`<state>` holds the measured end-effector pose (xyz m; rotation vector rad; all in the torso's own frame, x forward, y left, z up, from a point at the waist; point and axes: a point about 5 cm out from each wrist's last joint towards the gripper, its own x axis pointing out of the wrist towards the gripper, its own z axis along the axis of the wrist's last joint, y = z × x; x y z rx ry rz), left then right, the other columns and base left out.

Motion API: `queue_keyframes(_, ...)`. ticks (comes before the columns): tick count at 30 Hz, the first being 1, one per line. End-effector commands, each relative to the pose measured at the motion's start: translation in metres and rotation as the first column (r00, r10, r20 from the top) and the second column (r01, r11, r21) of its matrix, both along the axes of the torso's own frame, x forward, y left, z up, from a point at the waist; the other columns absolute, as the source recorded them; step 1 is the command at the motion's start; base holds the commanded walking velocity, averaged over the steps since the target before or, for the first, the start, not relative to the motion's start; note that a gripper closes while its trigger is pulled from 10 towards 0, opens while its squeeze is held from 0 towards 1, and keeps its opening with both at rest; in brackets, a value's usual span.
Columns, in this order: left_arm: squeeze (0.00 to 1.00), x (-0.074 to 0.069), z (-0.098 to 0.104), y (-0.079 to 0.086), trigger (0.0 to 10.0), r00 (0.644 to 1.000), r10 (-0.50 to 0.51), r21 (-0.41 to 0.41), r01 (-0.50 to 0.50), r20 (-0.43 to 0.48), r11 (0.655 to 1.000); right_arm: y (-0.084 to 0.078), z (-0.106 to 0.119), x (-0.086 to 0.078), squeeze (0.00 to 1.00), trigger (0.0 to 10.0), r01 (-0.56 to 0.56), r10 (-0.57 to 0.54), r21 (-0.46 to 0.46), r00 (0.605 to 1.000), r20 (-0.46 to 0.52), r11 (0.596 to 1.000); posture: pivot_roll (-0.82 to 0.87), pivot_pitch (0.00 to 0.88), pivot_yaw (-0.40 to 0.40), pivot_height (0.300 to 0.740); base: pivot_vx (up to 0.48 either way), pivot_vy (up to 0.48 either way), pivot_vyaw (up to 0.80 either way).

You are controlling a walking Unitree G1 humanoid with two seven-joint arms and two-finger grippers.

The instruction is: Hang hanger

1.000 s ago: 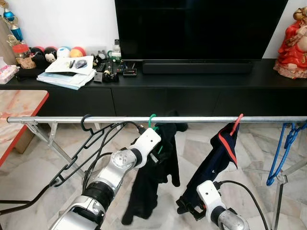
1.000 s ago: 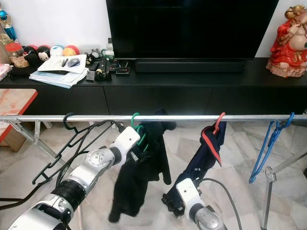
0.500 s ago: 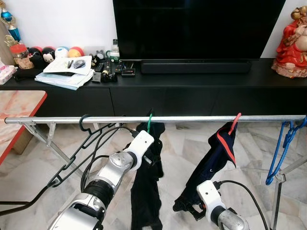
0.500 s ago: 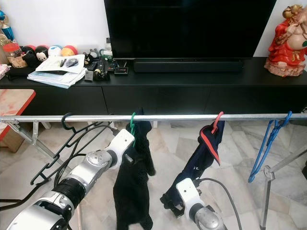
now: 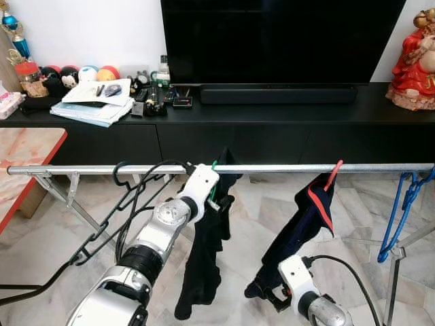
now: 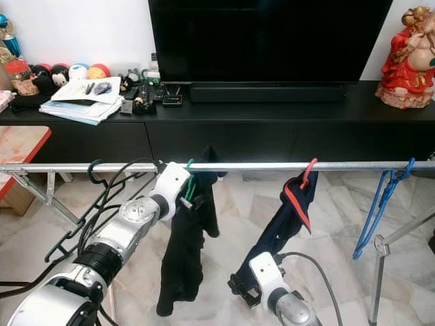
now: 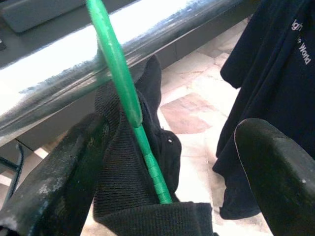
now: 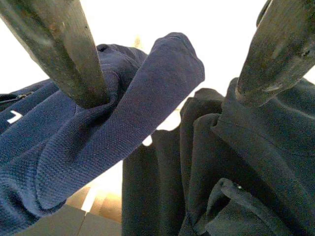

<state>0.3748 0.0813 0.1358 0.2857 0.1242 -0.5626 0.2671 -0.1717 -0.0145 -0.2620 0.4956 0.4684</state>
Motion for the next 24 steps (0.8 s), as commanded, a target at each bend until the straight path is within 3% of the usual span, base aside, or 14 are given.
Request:
queue_keyframes(1, 0.0, -0.001, -0.002, -0.002, 10.0, 1.0, -0.018, 0.001, 0.018, -0.004, 1.0, 0.001, -0.003, -0.002, 0.0, 10.0, 0.001, -0.001, -0.003, 1.0, -0.02, 1.0, 0.07, 0.06, 0.002, 0.74, 0.0, 0.0, 0.0)
queue_keyframes(11, 0.0, 0.002, -0.007, -0.005, 10.0, 0.999, 0.049, -0.025, -0.05, -0.018, 0.998, 0.001, -0.004, -0.003, 0.0, 10.0, 0.001, -0.001, -0.004, 1.0, -0.023, 1.0, 0.07, 0.061, 0.0, 0.74, 0.0, 0.0, 0.0)
queue_keyframes(12, 0.0, 0.003, -0.007, -0.005, 9.4, 0.998, 0.061, -0.031, -0.062, -0.02, 0.998, 0.001, -0.004, -0.003, 0.0, 10.0, 0.001, -0.001, -0.004, 1.0, -0.023, 1.0, 0.07, 0.061, 0.0, 0.74, 0.0, 0.0, 0.0)
queue_keyframes(13, 0.0, 0.004, -0.007, -0.005, 3.9, 0.997, 0.078, -0.036, -0.079, -0.024, 0.996, 0.001, -0.004, -0.003, 0.0, 10.0, 0.001, -0.001, -0.003, 1.0, -0.023, 1.0, 0.07, 0.061, 0.0, 0.74, 0.0, 0.0, 0.0)
queue_keyframes(14, 0.0, 0.004, -0.007, -0.005, 3.9, 0.997, 0.078, -0.036, -0.079, -0.024, 0.996, 0.001, -0.004, -0.003, 0.0, 10.0, 0.001, -0.001, -0.003, 1.0, -0.023, 1.0, 0.07, 0.061, 0.0, 0.74, 0.0, 0.0, 0.0)
queue_keyframes(16, 0.0, 0.005, -0.007, -0.006, 0.0, 0.997, 0.072, -0.029, -0.073, -0.031, 0.997, 0.001, -0.004, -0.003, 0.0, 10.0, 0.002, -0.002, -0.003, 1.0, -0.023, 1.0, 0.07, 0.061, 0.0, 0.74, 0.0, 0.0, 0.0)
queue_keyframes(24, 0.0, 0.0, -0.015, -0.011, 0.0, 0.997, -0.034, 0.022, 0.035, -0.063, 0.999, 0.001, -0.004, -0.004, 0.0, 10.0, 0.0, 0.0, -0.004, 1.0, -0.025, 1.0, 0.06, 0.061, -0.001, 0.74, 0.0, 0.0, 0.0)
